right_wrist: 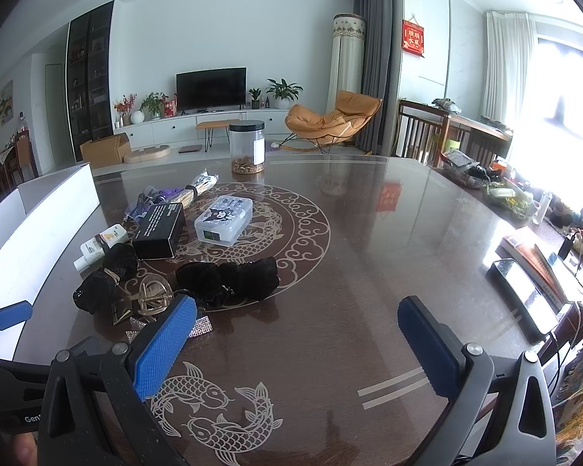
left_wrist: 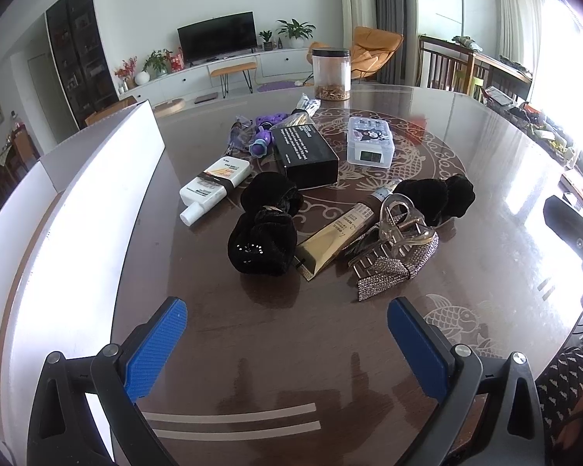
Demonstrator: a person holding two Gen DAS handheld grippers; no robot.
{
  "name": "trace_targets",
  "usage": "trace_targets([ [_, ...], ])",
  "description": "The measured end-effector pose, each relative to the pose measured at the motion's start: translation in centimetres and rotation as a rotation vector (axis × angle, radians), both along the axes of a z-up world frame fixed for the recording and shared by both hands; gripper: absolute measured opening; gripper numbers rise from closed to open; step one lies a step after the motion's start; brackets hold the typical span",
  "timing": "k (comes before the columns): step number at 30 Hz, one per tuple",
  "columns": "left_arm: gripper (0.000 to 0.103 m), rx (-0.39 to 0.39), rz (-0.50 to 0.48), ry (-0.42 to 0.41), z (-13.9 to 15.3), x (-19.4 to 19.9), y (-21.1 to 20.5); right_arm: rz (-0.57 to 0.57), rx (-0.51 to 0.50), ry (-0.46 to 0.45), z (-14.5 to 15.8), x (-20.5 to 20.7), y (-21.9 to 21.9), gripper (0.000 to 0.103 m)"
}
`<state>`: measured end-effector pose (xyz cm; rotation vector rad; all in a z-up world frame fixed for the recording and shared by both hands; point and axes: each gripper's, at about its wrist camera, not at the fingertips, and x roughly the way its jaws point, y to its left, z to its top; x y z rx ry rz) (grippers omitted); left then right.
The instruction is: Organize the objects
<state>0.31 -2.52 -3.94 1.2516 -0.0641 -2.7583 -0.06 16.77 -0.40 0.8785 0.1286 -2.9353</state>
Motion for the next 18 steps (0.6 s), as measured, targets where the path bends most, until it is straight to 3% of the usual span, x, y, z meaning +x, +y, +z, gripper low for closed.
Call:
trace_targets([
  [18, 0.103, 0.0, 0.0, -0.015, -0.69, 0.05, -0.25, 0.003, 0.003, -0.008, -0.25, -0.03, -0.13, 0.103],
])
